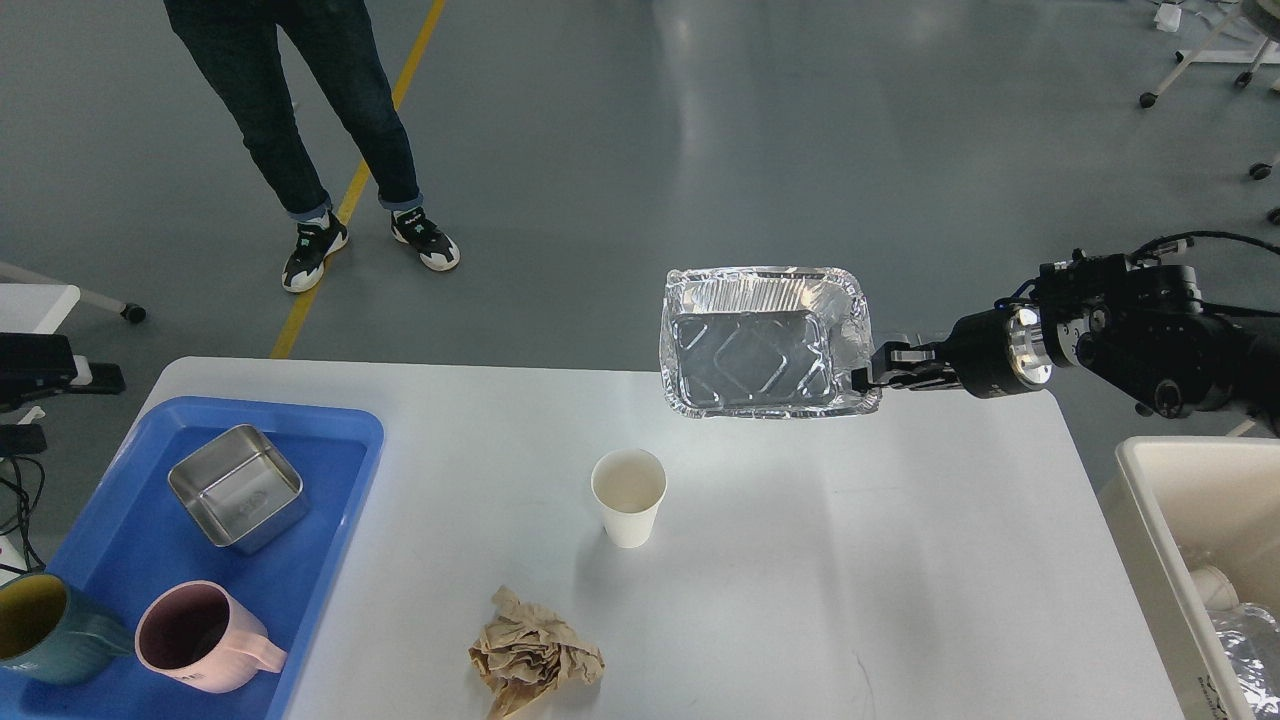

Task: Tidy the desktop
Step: 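Reach the left gripper to the white paper cup and grasp it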

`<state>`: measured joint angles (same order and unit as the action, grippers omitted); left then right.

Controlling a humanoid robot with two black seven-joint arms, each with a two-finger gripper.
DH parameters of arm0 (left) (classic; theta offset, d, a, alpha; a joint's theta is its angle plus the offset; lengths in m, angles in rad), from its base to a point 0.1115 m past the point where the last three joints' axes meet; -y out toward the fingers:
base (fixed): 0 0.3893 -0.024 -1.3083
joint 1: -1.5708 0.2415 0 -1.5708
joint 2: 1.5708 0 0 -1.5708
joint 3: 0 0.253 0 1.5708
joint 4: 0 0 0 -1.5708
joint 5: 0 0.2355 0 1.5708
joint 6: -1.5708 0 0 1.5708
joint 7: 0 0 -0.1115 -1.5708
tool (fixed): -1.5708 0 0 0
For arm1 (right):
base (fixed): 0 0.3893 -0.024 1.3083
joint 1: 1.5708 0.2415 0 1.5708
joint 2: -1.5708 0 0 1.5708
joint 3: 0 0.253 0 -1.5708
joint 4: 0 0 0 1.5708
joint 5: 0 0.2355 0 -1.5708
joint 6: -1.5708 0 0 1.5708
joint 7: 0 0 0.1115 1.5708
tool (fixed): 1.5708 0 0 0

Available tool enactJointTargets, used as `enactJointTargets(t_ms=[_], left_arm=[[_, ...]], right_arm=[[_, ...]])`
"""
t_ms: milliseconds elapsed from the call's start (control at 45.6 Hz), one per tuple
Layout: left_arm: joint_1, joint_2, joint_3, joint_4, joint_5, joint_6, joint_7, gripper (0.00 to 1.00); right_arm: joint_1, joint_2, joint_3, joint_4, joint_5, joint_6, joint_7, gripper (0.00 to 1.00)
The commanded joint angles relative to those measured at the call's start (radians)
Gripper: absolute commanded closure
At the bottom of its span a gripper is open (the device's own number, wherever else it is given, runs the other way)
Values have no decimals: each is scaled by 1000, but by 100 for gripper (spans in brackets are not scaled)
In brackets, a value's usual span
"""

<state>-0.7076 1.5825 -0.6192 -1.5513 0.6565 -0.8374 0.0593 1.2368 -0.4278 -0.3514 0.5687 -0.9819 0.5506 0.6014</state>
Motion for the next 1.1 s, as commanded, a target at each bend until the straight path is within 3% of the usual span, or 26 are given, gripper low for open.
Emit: enactJointTargets(t_ms=[0, 263, 416, 482, 570, 635, 920, 1074], left_arm=[[-13, 36, -83, 0, 23, -89, -25, 3], [-15, 37, -125, 5, 55, -123, -26, 2], [-7, -12, -123, 25, 61, -118, 8, 2], [-15, -123, -125, 66, 95, -111, 57, 2], [-73, -303, -114, 144, 164, -114, 164, 2], [-111, -430, -105, 207, 218, -118, 206, 1], [-177, -889, -82, 419, 501, -120, 220, 1], [-188, -1047, -31, 477, 601, -112, 220, 1]], right_arm=[[3, 0, 0, -1, 0, -1, 0, 100], [10, 3, 0, -1, 0, -1, 0, 100], [10, 1, 0, -1, 0, -1, 0, 100], [12, 3, 0, -1, 0, -1, 0, 100], [18, 6, 0, -1, 0, -1, 0, 100], [26, 7, 0, -1, 0, -1, 0, 100], [21, 7, -3, 0, -3, 18, -2, 100], [4, 17, -11, -4, -3, 75, -60, 100]])
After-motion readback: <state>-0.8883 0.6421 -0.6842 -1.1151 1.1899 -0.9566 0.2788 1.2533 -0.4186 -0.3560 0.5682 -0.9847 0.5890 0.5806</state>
